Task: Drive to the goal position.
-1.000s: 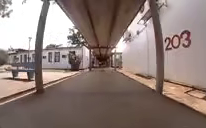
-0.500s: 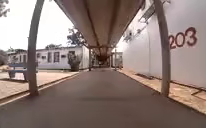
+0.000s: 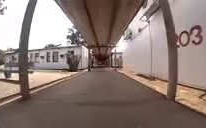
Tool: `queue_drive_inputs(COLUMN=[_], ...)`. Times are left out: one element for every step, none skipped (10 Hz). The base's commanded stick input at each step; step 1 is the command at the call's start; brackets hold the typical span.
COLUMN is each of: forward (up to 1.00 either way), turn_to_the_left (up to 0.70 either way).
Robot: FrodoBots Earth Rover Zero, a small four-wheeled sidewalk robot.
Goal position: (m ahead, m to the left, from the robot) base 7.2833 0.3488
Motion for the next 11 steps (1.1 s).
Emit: queue_drive_inputs(forward=[0.50, 0.50, 0.50, 0.50, 0.50, 0.50, 0.50, 0.50, 0.50, 0.50, 0.50], turn_to_the_left=[0.00, 0.00, 0.00, 0.00, 0.00, 0.00, 0.00, 0.00, 0.00, 0.00, 0.00])
